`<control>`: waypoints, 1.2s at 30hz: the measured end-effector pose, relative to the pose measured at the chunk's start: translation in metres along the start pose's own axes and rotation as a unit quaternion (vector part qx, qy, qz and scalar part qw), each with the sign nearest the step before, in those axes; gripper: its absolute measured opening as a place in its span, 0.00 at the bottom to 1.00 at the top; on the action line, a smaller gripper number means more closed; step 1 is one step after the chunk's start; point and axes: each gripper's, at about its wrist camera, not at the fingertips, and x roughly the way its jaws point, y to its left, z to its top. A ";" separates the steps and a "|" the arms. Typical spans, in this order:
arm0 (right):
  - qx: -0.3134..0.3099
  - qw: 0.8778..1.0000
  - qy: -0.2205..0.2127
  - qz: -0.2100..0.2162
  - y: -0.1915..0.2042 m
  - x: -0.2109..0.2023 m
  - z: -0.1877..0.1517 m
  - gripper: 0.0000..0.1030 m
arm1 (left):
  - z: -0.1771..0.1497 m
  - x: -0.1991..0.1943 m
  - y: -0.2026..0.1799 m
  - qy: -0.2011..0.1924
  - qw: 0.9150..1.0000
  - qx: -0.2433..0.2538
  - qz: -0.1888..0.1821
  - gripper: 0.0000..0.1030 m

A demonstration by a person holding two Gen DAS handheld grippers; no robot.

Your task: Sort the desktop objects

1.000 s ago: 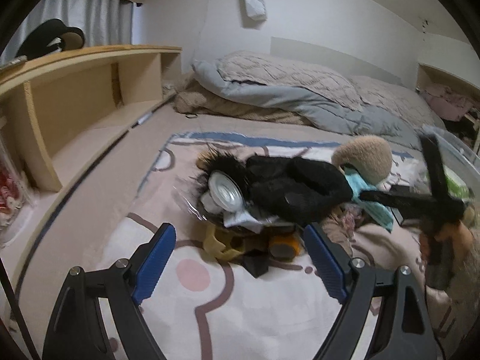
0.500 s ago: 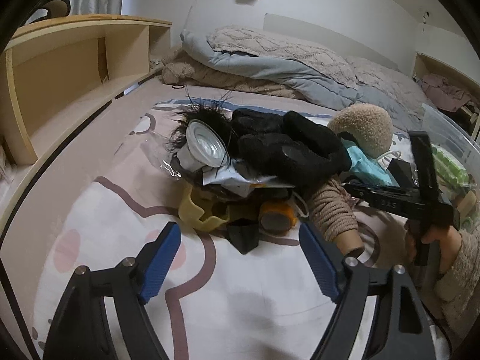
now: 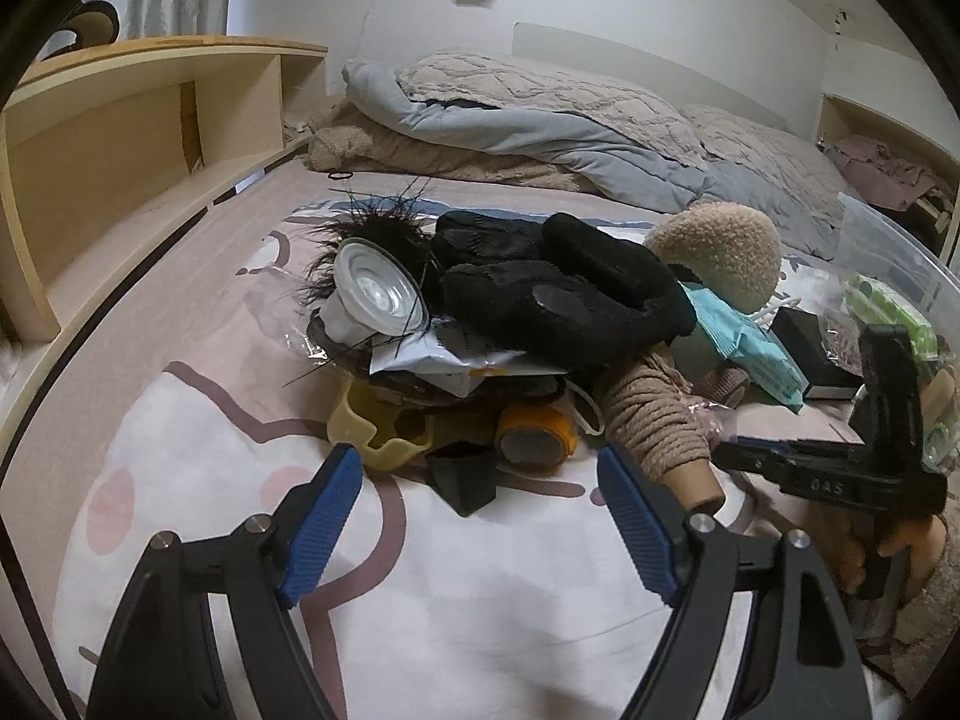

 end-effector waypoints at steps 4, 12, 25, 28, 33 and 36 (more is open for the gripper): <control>-0.002 1.000 0.011 0.005 0.003 -0.009 -0.011 0.23 | -0.001 0.003 0.001 0.001 1.000 -0.002 -0.003 0.79; -0.027 0.998 -0.061 -0.002 0.029 -0.040 0.028 0.14 | -0.005 0.015 0.004 0.016 1.000 -0.018 -0.005 0.67; -0.026 0.999 -0.006 -0.026 0.015 0.031 0.048 0.00 | -0.011 0.025 0.016 0.029 0.998 -0.043 -0.020 0.61; -0.048 0.999 0.003 -0.026 0.020 0.033 0.033 0.00 | -0.012 0.030 0.018 0.038 0.998 -0.052 -0.025 0.56; -0.036 0.999 0.009 0.004 0.014 0.022 0.007 0.00 | -0.012 0.040 0.020 0.056 0.996 -0.066 -0.030 0.51; -0.016 1.000 0.007 0.020 0.006 0.015 -0.002 0.00 | -0.012 0.043 0.020 0.063 0.995 -0.072 -0.039 0.48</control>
